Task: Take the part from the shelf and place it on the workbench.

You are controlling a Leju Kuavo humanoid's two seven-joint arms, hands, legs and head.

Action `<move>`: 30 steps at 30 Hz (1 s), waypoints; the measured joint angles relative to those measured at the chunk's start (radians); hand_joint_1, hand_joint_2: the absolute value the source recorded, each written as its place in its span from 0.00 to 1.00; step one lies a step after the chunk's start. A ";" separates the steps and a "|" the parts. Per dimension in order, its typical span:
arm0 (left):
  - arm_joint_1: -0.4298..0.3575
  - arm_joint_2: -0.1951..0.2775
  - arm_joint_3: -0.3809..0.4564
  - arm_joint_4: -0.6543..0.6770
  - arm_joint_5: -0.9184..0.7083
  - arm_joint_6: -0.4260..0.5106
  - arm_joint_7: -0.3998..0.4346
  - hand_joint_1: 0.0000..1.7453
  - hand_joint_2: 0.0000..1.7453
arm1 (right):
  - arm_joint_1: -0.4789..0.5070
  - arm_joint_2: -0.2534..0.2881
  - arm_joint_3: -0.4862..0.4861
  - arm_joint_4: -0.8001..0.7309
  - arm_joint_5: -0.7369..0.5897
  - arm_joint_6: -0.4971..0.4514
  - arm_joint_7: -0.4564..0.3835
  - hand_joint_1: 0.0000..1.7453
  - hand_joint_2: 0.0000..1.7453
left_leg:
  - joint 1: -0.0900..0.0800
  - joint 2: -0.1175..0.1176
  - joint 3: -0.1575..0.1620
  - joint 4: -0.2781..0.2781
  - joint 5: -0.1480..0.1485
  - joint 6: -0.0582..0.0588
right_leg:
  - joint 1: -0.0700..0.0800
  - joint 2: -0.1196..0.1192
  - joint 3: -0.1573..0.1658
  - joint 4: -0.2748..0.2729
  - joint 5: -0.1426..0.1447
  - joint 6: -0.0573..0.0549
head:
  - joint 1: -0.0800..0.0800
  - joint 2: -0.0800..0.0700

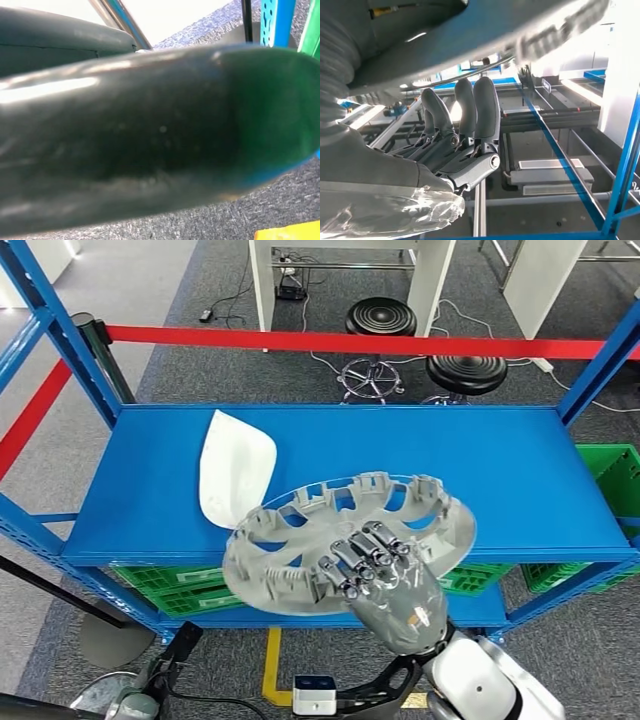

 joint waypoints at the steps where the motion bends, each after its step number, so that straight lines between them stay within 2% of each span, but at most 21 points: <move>1: 0.000 0.000 0.001 0.000 0.001 0.001 0.000 0.00 0.00 | 0.000 0.002 0.004 0.002 0.000 0.000 0.004 1.00 1.00 | 0.000 0.000 0.002 0.000 -0.001 -0.001 | 0.000 0.000 0.023 -0.048 0.031 -0.001 | 0.000 0.000; 2: 0.000 -0.001 0.001 0.000 0.001 0.001 0.000 0.00 0.00 | -0.001 0.005 0.008 0.003 0.000 0.000 0.006 1.00 1.00 | 0.001 -0.001 0.005 0.001 -0.003 -0.003 | 0.000 0.000 0.059 -0.119 0.067 -0.003 | 0.000 0.000; 3: 0.000 -0.001 0.002 0.000 0.001 0.001 0.000 0.00 0.00 | -0.003 0.007 0.011 0.003 0.000 0.001 0.007 1.00 1.00 | -0.001 -0.002 0.006 0.002 -0.004 -0.007 | 0.001 0.000 0.097 -0.187 0.091 -0.004 | 0.000 0.000; 4: 0.000 -0.001 0.002 0.000 0.001 0.001 0.000 0.00 0.00 | -0.004 0.010 0.014 0.004 0.000 0.001 0.009 1.00 1.00 | -0.002 -0.002 0.006 0.003 -0.005 -0.012 | 0.002 0.000 0.124 -0.237 0.104 -0.007 | -0.001 0.000; 5: 0.001 -0.001 0.002 0.000 0.001 0.001 0.000 0.00 0.00 | -0.005 0.012 0.017 0.005 0.000 0.002 0.010 1.00 1.00 | -0.003 -0.002 0.006 0.003 -0.004 -0.018 | 0.003 0.002 0.138 -0.262 0.107 -0.011 | -0.001 0.000; 7: 0.002 -0.001 0.002 0.000 0.001 0.001 0.000 0.00 0.00 | -0.006 0.014 0.021 0.008 0.000 0.003 0.011 1.00 1.00 | -0.003 -0.002 0.004 0.002 -0.001 -0.028 | 0.005 0.005 0.139 -0.268 0.106 -0.022 | -0.003 0.000; 9: 0.002 0.000 0.002 0.000 0.001 0.000 0.000 0.00 0.00 | -0.007 0.017 0.023 0.010 0.000 0.003 0.012 1.00 1.00 | -0.002 -0.001 -0.003 0.016 -0.015 -0.039 | 0.002 0.005 0.139 -0.271 0.109 -0.035 | -0.005 0.000; 11: 0.002 -0.001 0.002 0.000 0.001 0.000 -0.002 0.00 0.00 | -0.007 0.020 0.024 0.011 0.000 0.005 0.018 1.00 1.00 | -0.001 0.000 -0.042 0.102 -0.066 -0.048 | -0.001 0.003 0.140 -0.274 0.111 -0.045 | -0.009 0.000; 13: 0.004 -0.002 0.002 0.000 0.001 0.000 -0.003 0.00 0.00 | -0.006 0.021 0.025 0.012 0.000 0.009 0.023 1.00 1.00 | -0.001 0.001 -0.103 0.235 -0.124 -0.052 | 0.000 0.002 0.140 -0.273 0.111 -0.048 | -0.012 0.000; 14: 0.005 -0.002 0.002 0.000 0.001 0.000 -0.003 0.00 0.00 | -0.005 0.021 0.025 0.014 0.000 0.011 0.024 1.00 1.00 | -0.001 0.001 -0.123 0.276 -0.132 -0.053 | 0.000 0.002 0.140 -0.273 0.111 -0.049 | -0.013 0.000; 15: 0.006 -0.001 0.002 0.000 0.001 0.000 -0.003 0.00 0.00 | -0.004 0.021 0.026 0.015 0.000 0.012 0.024 1.00 1.00 | -0.001 0.001 -0.125 0.280 -0.121 -0.052 | 0.000 0.003 0.140 -0.273 0.111 -0.049 | -0.013 0.000; 16: 0.007 -0.001 0.002 0.000 0.001 0.001 -0.003 0.00 0.00 | -0.004 0.021 0.026 0.017 0.000 0.012 0.025 1.00 1.00 | -0.001 0.001 -0.108 0.243 -0.092 -0.050 | 0.000 0.003 0.141 -0.273 0.111 -0.049 | -0.013 0.000; 18: 0.006 0.000 0.003 0.000 0.003 0.002 -0.003 0.00 0.00 | -0.004 0.021 0.027 0.019 0.000 0.013 0.028 1.00 1.00 | -0.002 0.001 -0.041 0.108 -0.026 -0.046 | 0.001 0.004 0.143 -0.272 0.110 -0.046 | -0.013 0.000; 19: 0.005 0.000 0.002 0.000 0.005 0.002 -0.003 0.00 0.00 | -0.004 0.021 0.028 0.019 -0.001 0.014 0.030 1.00 1.00 | -0.002 0.001 -0.013 0.050 -0.009 -0.044 | 0.003 0.005 0.142 -0.271 0.109 -0.042 | -0.012 0.000; 21: 0.004 0.000 0.003 0.000 0.009 0.004 -0.003 0.00 0.00 | 0.001 0.021 0.028 0.021 -0.001 0.016 0.039 1.00 1.00 | -0.004 0.000 0.008 0.003 -0.006 -0.037 | 0.007 0.006 0.139 -0.274 0.110 -0.032 | -0.012 0.000; 24: 0.008 0.001 0.004 0.000 0.013 0.008 -0.003 0.00 0.00 | 0.023 0.016 0.024 0.026 0.000 0.019 0.060 1.00 1.00 | 0.000 0.000 0.009 -0.004 -0.002 -0.017 | 0.006 0.005 0.135 -0.271 0.103 -0.015 | -0.011 0.000; 25: 0.008 0.002 0.005 0.000 0.014 0.009 -0.003 0.00 0.00 | 0.030 0.013 0.020 0.028 0.002 0.018 0.065 1.00 1.00 | 0.002 0.000 0.010 -0.006 -0.001 -0.011 | 0.005 0.003 0.122 -0.243 0.086 -0.010 | -0.009 0.000; 26: 0.009 0.004 0.006 0.000 0.014 0.010 -0.003 0.00 0.00 | 0.037 0.009 0.016 0.031 0.004 0.018 0.068 1.00 1.00 | 0.004 0.000 0.011 -0.008 0.000 -0.007 | 0.005 0.002 0.098 -0.194 0.059 -0.006 | -0.007 0.000; 28: 0.011 0.005 0.008 0.000 0.015 0.011 -0.003 0.00 0.00 | 0.050 0.002 0.012 0.036 0.011 0.018 0.071 1.00 1.00 | 0.002 0.001 0.011 -0.008 -0.001 -0.003 | 0.004 0.001 0.033 -0.056 -0.003 -0.001 | -0.004 0.000; 29: 0.012 0.006 0.008 0.000 0.015 0.011 -0.003 0.00 0.00 | 0.057 0.000 0.012 0.039 0.013 0.018 0.072 1.00 1.00 | 0.002 0.001 0.012 -0.007 -0.002 -0.002 | 0.004 0.001 0.008 -0.006 -0.016 0.000 | -0.004 0.000; 30: 0.013 0.006 0.008 0.000 0.016 0.011 -0.003 0.00 0.00 | 0.062 -0.002 0.011 0.041 0.014 0.018 0.072 1.00 1.00 | 0.001 0.001 0.012 -0.007 -0.002 -0.002 | 0.004 0.001 -0.001 0.009 -0.011 -0.001 | -0.003 0.000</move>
